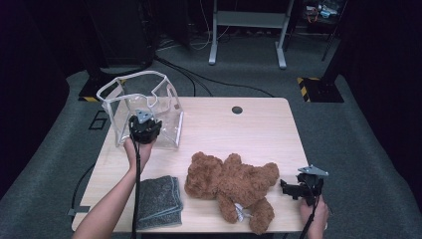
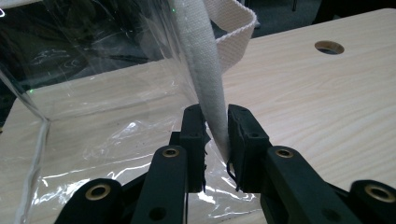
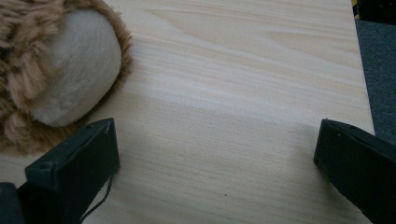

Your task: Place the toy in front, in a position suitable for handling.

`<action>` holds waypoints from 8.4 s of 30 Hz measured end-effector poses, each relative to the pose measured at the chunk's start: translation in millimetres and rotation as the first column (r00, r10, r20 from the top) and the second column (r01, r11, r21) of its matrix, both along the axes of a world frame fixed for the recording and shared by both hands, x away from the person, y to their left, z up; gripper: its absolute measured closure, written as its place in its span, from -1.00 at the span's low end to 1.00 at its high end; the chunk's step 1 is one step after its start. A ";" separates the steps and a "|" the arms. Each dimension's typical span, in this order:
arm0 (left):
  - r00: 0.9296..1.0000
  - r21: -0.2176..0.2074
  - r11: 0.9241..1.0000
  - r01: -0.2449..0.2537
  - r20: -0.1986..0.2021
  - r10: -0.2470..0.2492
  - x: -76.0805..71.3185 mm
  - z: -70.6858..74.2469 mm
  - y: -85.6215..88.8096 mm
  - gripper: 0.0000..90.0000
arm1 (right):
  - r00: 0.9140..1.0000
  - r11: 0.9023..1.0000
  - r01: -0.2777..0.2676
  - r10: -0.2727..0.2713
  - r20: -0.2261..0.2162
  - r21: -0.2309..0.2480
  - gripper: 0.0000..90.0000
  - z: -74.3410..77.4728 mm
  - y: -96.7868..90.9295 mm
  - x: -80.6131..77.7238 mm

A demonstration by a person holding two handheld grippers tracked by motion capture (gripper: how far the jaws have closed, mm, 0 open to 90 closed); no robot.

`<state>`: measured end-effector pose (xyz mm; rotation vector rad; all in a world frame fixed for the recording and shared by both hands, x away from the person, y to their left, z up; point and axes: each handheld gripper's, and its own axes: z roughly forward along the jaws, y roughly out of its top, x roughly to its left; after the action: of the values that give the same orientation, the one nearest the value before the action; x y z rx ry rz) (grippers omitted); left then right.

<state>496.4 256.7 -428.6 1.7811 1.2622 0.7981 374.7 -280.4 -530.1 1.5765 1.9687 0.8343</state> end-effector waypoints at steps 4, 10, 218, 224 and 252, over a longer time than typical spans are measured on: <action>1.000 0.003 1.000 -0.022 -0.009 0.022 7.9 -1.9 -0.6 0.70 | 1.000 1.000 0.000 0.000 0.000 0.000 -1.00 0.0 0.0 0.0; 0.999 0.031 0.998 -0.049 -0.010 0.050 16.5 -5.3 2.4 0.70 | 1.000 1.000 0.000 0.000 0.000 0.000 -1.00 0.0 0.0 0.0; 0.873 -0.020 0.890 0.456 -0.187 -0.451 -129.6 -62.7 -10.2 -0.83 | 0.947 0.948 -0.317 0.316 0.058 0.005 0.38 93.7 126.5 -44.0; 0.832 -0.035 0.852 0.522 -0.200 -0.518 -135.5 -65.4 -32.0 -0.83 | 0.949 0.950 -0.312 0.312 0.051 0.004 0.38 93.3 126.7 -42.4; 0.807 0.004 0.818 0.575 -0.164 -0.567 -145.6 -62.4 -85.7 0.61 | 0.953 0.956 -0.285 0.290 0.090 -0.067 0.66 94.5 134.2 -41.6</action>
<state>350.8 170.9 -491.0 2.1436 0.7156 0.3478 333.1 -146.1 -435.6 1.2099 2.1597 0.9438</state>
